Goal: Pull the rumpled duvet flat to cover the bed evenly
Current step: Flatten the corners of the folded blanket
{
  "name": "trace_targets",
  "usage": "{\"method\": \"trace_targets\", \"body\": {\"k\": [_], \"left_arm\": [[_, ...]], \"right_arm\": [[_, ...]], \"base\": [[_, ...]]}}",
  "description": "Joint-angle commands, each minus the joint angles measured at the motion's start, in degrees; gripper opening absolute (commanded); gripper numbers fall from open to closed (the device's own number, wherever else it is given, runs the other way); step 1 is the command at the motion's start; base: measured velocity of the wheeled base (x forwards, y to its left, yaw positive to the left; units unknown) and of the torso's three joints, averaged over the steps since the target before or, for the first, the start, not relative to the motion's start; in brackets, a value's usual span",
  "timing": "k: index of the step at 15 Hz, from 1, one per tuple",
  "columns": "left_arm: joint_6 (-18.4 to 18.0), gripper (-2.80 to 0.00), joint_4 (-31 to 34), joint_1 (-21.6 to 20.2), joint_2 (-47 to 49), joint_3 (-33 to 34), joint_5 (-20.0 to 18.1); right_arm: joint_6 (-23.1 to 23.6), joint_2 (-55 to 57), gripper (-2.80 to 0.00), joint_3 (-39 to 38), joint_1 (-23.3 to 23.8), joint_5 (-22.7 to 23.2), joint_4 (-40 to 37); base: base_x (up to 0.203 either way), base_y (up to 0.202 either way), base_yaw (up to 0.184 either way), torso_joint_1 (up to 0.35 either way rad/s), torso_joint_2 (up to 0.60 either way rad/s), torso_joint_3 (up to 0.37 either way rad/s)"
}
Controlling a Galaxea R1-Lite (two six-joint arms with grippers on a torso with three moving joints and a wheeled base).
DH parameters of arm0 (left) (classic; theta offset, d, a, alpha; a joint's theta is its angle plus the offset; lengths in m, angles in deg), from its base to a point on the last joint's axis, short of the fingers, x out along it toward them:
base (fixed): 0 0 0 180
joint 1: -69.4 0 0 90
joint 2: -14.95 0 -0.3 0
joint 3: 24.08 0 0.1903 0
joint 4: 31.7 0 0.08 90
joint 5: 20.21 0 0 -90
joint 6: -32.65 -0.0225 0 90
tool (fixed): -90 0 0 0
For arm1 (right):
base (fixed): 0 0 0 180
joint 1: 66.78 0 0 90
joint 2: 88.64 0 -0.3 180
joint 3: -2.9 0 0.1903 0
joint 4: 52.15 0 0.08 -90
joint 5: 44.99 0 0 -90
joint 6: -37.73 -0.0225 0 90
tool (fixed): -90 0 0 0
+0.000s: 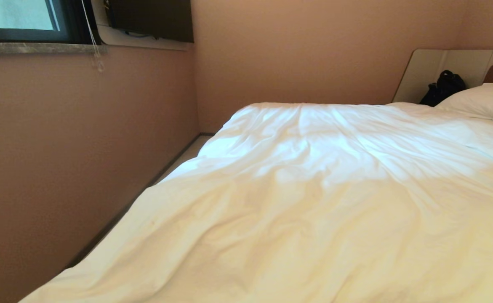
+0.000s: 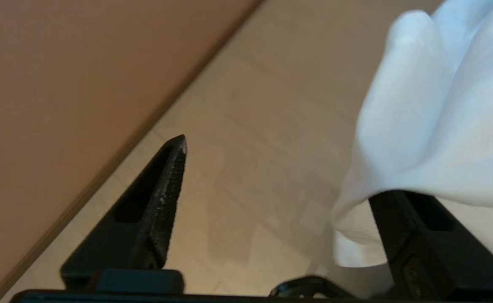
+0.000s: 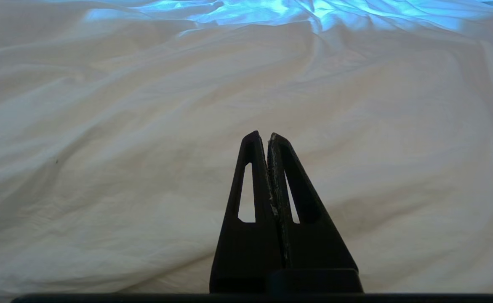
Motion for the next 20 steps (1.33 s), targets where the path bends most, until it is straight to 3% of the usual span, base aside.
{"method": "trace_targets", "body": {"k": [1,2,4,6,7,12,16,20], "left_arm": [[0.3,0.0,0.6,-0.1,-6.2,-1.3,0.3],[0.6,0.0,2.5,-0.1,-8.8,-2.8,0.6],[0.9,0.0,13.2,-0.1,-11.7,-7.0,0.3],[1.5,0.0,22.9,-0.1,-12.8,-11.5,-2.1],[1.9,0.0,24.5,-0.1,-13.2,-12.3,-2.7],[1.6,0.0,25.7,-0.1,-16.0,-12.5,-2.2],[1.9,0.0,24.8,-0.1,-11.3,-13.7,-4.3],[6.6,0.0,18.1,-0.1,-1.5,-15.2,-17.9]], "right_arm": [[0.0,0.1,-2.8,0.0,0.0,0.0,0.0],[0.0,0.1,-2.8,0.0,0.0,0.0,0.0],[0.0,0.1,-2.8,0.0,0.0,0.0,0.1],[0.0,0.1,-2.8,0.0,0.0,0.0,0.0],[0.0,0.1,-2.8,0.0,0.0,0.0,0.0],[0.0,0.1,-2.8,0.0,0.0,0.0,0.0],[0.0,0.1,-2.8,0.0,0.0,0.0,0.1],[0.0,0.1,-2.8,0.0,0.0,0.0,0.0]], "base": [[0.0,0.0,0.0,0.0,0.0,0.0],[0.0,0.0,0.0,0.0,0.0,0.0],[0.0,0.0,0.0,0.0,0.0,0.0],[0.0,0.0,0.0,0.0,0.0,0.0],[0.0,0.0,0.0,0.0,0.0,0.0],[0.0,0.0,0.0,0.0,0.0,0.0],[0.0,0.0,0.0,0.0,0.0,0.0],[0.0,0.0,0.0,0.0,0.0,0.0]]}}
